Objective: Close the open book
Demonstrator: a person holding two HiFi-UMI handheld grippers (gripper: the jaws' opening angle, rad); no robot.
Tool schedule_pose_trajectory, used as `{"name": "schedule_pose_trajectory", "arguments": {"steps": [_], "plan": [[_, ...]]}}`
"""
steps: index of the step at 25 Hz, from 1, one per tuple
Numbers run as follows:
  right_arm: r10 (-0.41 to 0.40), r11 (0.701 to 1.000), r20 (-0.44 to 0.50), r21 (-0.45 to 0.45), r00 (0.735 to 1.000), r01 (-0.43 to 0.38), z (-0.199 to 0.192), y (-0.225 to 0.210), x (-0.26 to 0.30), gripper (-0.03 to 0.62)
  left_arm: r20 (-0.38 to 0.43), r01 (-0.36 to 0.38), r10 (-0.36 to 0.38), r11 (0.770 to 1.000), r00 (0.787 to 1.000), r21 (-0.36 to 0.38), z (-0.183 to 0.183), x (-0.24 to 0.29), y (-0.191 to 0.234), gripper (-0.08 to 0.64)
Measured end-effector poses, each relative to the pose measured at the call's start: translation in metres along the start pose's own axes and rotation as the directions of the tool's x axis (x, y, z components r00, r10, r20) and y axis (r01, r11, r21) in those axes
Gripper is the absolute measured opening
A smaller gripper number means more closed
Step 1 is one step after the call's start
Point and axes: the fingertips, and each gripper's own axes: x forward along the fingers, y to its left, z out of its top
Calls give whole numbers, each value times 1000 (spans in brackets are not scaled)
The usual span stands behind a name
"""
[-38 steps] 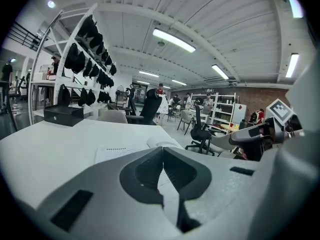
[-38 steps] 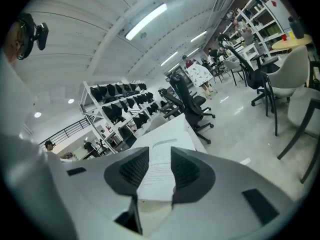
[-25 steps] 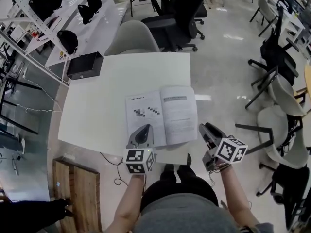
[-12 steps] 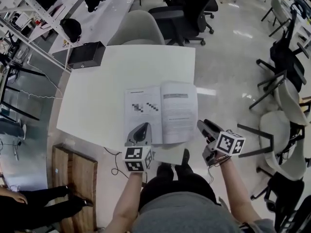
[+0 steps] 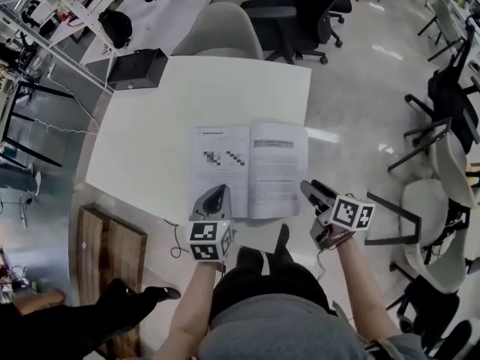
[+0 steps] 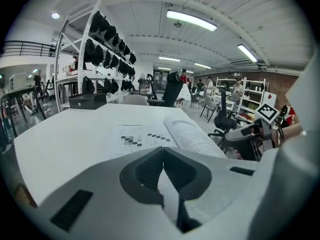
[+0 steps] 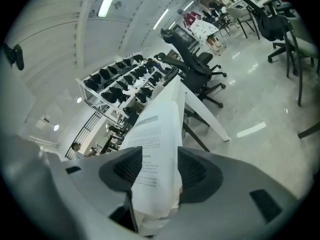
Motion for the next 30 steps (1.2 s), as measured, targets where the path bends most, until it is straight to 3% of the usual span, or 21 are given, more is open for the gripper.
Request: {"name": "schedule_pose_trajectory", "arguments": {"steps": [13, 17, 21, 30], "plan": [[53, 997, -129, 69, 990, -44, -12, -21, 20, 281, -22, -49, 49, 999, 999, -20, -5, -5, 4, 8], [136, 988, -184, 102, 974, -119, -21, -17, 29, 296, -25, -67, 66, 997, 998, -24, -6, -7, 7, 8], [167, 981, -236, 138, 957, -137, -29, -19, 33, 308, -29, -81, 80, 996, 996, -33, -8, -8, 10, 8], [215, 975, -263, 121, 941, -189, -30, -9, 36, 254, -37, -103, 102, 994, 994, -43, -11, -10, 19, 8]]}}
